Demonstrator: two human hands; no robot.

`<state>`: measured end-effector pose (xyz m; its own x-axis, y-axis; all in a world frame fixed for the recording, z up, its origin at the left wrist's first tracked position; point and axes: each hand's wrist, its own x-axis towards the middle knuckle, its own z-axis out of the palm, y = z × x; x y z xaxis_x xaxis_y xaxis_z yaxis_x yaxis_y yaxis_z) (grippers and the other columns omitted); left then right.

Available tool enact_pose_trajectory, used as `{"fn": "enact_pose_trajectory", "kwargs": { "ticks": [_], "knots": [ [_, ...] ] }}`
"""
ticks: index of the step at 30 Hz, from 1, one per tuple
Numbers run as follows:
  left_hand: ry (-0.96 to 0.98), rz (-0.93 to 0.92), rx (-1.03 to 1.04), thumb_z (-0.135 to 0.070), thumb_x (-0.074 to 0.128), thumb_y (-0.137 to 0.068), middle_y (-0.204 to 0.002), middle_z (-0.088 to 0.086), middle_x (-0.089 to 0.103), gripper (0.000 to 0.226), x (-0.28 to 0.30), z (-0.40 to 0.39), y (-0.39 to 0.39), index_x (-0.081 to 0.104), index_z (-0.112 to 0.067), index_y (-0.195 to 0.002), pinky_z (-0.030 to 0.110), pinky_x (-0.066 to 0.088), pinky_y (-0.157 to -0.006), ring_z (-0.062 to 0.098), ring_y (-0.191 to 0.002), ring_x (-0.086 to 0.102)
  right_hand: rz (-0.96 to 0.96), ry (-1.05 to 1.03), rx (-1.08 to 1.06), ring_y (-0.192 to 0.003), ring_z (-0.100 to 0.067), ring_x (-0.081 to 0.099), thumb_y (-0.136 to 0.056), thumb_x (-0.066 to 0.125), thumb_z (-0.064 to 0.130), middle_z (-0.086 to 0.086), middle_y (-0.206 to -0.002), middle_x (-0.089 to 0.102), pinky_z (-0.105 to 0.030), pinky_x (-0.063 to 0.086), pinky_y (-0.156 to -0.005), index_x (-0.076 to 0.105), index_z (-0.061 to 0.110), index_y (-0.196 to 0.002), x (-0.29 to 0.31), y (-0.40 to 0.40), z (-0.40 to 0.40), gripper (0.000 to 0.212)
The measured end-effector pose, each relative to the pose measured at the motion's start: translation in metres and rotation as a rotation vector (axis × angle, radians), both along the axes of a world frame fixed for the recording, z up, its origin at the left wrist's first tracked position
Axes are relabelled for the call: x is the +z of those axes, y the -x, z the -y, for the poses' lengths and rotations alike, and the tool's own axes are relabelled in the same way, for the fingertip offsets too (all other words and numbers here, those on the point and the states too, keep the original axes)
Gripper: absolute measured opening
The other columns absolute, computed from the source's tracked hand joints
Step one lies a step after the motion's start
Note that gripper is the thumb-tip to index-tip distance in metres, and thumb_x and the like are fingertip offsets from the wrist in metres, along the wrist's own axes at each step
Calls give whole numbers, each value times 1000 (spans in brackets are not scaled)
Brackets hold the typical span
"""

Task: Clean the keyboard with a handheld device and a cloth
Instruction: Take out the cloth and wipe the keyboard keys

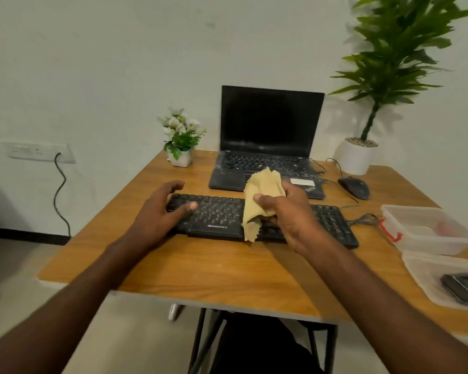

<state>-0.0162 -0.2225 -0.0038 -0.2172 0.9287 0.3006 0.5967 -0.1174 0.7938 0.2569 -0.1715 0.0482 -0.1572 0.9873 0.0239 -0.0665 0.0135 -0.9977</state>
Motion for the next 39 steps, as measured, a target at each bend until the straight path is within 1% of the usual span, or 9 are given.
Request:
{"fn": "enact_pose_trajectory", "kwargs": {
  "ticks": [4,8,12,14,17,22,27,34,39],
  "knots": [
    [16,-33,102,-57,52,-107,-159,0,49,60,-14,-11,23,41,-29,-159,45,44,-114,22,-143,48,184,-265,5,-97,-3,65,-92,66,-2,10,-107,70,-22,55,-75,66,29,-124,9,56,-19,45],
    [131,67,-9,-82,60,-89,-167,-5,43,96,-16,-16,26,30,-34,-166,46,38,-123,18,-148,45,671,-485,71,-94,-13,67,-90,59,-3,5,-101,73,-35,55,-74,75,22,-119,4,97,-40,41],
    [228,-51,-22,-102,60,-58,-171,-7,37,140,-15,-21,30,12,-32,-170,54,31,-127,21,-152,43,1183,-615,243,-92,-21,68,-90,70,32,1,-99,73,-40,58,-74,78,23,-107,-5,114,-51,21],
    [257,-91,-42,-102,64,-50,-173,-4,33,151,-13,-22,30,8,-30,-171,54,27,-128,22,-155,38,1250,-662,228,-90,-20,64,-86,73,53,0,-97,70,-37,54,-68,76,19,-103,-7,118,-51,38],
    [349,-146,-71,-99,72,-45,-174,1,28,157,-15,-25,37,5,-33,-171,55,27,-128,30,-157,32,1266,-603,316,-80,-15,64,-78,81,56,1,-87,69,-36,55,-66,75,18,-96,-4,120,-48,43],
    [383,-35,-119,-87,91,-41,-174,-6,28,159,-19,-27,44,2,-47,-166,57,33,-126,31,-155,33,1195,-631,363,-91,-11,67,-83,83,17,4,-97,74,-34,59,-84,78,21,-106,12,125,-67,24],
    [336,59,-131,-81,97,-41,-157,-5,51,154,-20,-27,44,6,-52,-162,54,42,-121,28,-146,47,935,-688,488,-93,-8,65,-88,76,16,6,-105,75,-31,55,-84,75,29,-119,7,148,-59,34],
    [353,1,-121,-87,92,-38,-170,-8,34,166,-16,-25,41,-4,-44,-166,56,30,-127,30,-154,35,1369,-641,642,-95,-12,65,-88,76,26,3,-102,72,-29,57,-81,76,18,-109,46,141,-73,22],
    [318,8,-155,-82,96,-41,-160,-3,49,152,-17,-24,42,9,-50,-161,58,34,-125,31,-149,43,1117,-646,557,-84,-17,68,-87,77,29,0,-89,73,-35,54,-70,75,22,-93,32,156,-72,9]
  ]
}}
